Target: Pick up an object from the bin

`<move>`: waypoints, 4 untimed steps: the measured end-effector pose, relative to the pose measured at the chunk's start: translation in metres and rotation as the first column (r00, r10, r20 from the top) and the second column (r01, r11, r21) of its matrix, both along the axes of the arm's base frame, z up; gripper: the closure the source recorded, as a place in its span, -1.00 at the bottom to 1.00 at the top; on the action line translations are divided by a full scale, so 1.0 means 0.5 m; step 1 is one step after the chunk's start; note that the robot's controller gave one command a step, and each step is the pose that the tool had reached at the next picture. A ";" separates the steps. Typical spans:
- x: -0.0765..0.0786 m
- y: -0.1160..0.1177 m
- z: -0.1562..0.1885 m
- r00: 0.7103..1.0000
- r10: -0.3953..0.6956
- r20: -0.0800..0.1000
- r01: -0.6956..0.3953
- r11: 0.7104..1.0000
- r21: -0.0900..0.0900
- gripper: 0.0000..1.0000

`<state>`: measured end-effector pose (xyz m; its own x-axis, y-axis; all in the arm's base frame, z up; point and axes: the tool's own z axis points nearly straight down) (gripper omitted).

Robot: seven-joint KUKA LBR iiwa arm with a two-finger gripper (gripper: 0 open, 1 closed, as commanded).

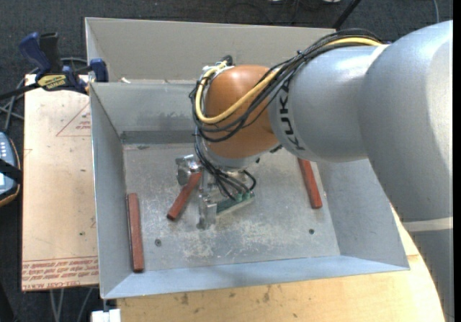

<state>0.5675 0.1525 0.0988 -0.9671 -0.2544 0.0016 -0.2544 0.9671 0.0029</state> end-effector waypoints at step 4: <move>0.000 0.034 0.229 0.977 0.215 0.006 -0.215 0.977 -0.001 1.00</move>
Offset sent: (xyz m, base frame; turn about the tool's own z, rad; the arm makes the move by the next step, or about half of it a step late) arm 0.0335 0.0084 -0.0288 -0.1872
